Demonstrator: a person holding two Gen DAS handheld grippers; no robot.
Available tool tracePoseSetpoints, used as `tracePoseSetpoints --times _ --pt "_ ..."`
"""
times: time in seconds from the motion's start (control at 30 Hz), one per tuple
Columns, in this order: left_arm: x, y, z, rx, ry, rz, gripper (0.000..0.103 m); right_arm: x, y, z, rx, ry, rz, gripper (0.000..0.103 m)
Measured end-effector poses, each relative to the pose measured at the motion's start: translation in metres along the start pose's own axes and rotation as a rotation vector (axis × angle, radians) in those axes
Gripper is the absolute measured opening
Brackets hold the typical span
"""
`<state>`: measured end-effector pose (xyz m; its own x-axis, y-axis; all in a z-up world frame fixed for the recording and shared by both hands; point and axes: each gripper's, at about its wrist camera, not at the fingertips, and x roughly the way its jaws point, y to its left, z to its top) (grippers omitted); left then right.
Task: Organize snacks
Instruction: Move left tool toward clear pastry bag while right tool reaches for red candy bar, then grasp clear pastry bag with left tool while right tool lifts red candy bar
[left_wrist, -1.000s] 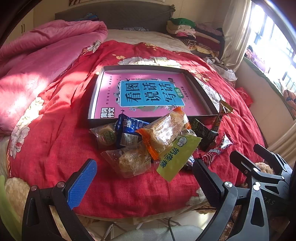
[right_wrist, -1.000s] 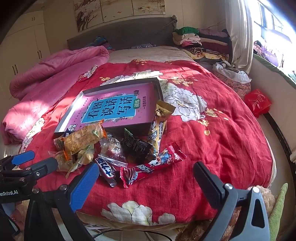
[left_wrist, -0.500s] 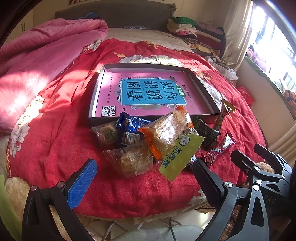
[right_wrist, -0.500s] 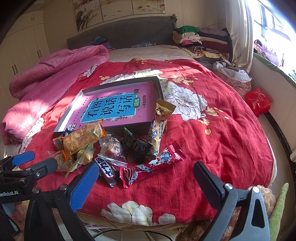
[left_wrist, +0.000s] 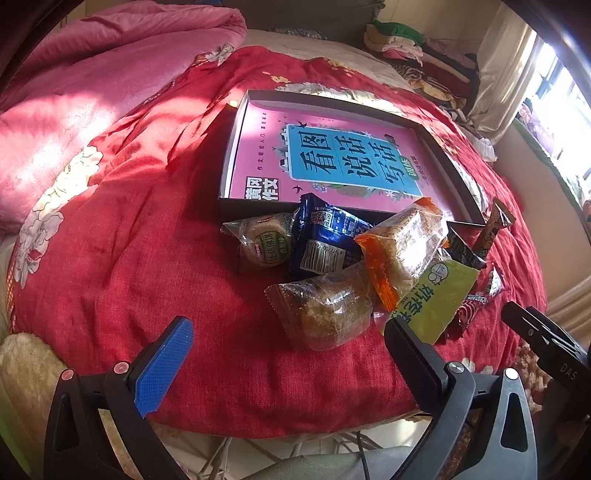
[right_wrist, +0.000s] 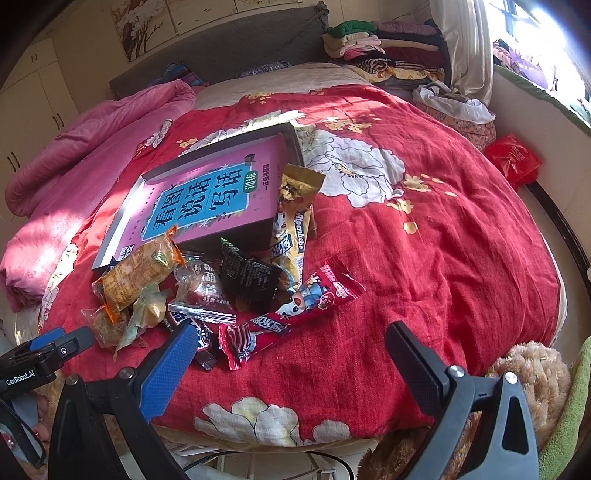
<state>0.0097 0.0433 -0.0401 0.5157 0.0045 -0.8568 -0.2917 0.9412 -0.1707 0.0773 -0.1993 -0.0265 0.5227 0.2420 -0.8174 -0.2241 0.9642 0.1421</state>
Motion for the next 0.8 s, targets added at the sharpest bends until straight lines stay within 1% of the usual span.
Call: tracePoseSetpoints --times 0.03,0.07,0.17,0.2,0.23,0.27,0.3,0.4,0.47,0.5,0.53,0.57,0.6,0.73,0.77,0.8 --pt "0.004 -0.002 0.0 -0.003 0.029 -0.008 0.102 0.003 -0.001 0.0 0.005 0.013 -0.002 0.103" --pt "0.007 -0.004 0.0 0.0 0.041 -0.014 0.1 0.007 -0.003 0.0 0.011 0.023 -0.001 0.103" --pt "0.015 -0.01 0.001 0.017 0.056 -0.022 0.096 0.013 -0.007 -0.001 0.035 0.047 0.003 0.103" --pt "0.019 -0.012 0.002 0.017 0.06 -0.039 0.094 0.015 -0.009 -0.001 0.046 0.054 0.002 0.103" --pt "0.021 -0.013 0.001 0.023 0.063 -0.041 0.093 0.017 -0.012 -0.001 0.059 0.06 0.001 0.103" --pt "0.025 -0.014 0.002 0.024 0.056 -0.055 0.089 0.02 -0.013 -0.001 0.071 0.068 0.003 0.103" --pt "0.027 -0.015 0.002 0.03 0.065 -0.053 0.085 0.022 -0.015 0.0 0.083 0.073 0.004 0.103" --pt "0.032 -0.016 0.003 0.03 0.075 -0.06 0.076 0.03 -0.016 0.002 0.107 0.096 0.008 0.102" --pt "0.033 -0.016 0.003 0.024 0.076 -0.075 0.072 0.038 -0.017 0.003 0.122 0.122 0.011 0.094" --pt "0.033 -0.016 0.003 0.021 0.076 -0.08 0.068 0.041 -0.017 0.004 0.128 0.13 0.019 0.084" --pt "0.032 -0.018 0.003 0.02 0.081 -0.089 0.066 0.044 -0.017 0.005 0.134 0.134 0.032 0.078" --pt "0.032 -0.018 0.003 0.021 0.081 -0.095 0.062 0.046 -0.017 0.006 0.145 0.136 0.045 0.076" --pt "0.031 -0.018 0.003 0.022 0.082 -0.095 0.062 0.047 -0.017 0.007 0.155 0.135 0.059 0.074" --pt "0.031 -0.018 0.004 0.022 0.087 -0.101 0.057 0.053 -0.02 0.01 0.187 0.126 0.094 0.059" --pt "0.031 -0.017 0.004 0.024 0.089 -0.097 0.056 0.055 -0.022 0.011 0.198 0.125 0.104 0.058" --pt "0.031 -0.016 0.004 0.023 0.09 -0.099 0.056 0.056 -0.025 0.012 0.21 0.12 0.114 0.052"
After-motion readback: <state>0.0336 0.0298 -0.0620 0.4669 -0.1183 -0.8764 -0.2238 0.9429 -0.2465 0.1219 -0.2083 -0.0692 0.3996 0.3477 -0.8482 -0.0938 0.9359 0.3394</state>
